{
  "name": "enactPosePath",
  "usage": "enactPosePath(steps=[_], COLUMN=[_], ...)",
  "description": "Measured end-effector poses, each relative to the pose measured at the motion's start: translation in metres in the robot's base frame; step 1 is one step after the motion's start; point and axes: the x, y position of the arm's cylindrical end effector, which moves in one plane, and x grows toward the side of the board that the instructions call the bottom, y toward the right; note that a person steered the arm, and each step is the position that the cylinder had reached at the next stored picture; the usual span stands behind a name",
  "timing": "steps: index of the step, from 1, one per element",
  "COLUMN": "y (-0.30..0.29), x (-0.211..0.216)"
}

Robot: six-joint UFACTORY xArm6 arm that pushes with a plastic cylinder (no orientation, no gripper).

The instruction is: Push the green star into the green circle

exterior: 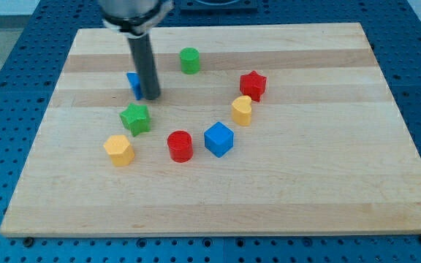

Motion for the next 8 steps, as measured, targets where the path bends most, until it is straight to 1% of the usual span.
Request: enactPosePath(steps=[1,2,3,4,5,6,7,8], y=[-0.003,-0.003,-0.025,-0.053,-0.064,-0.064,-0.071,-0.064], x=[0.0,0.02,0.033,0.033,0.044,0.078,0.088,0.097])
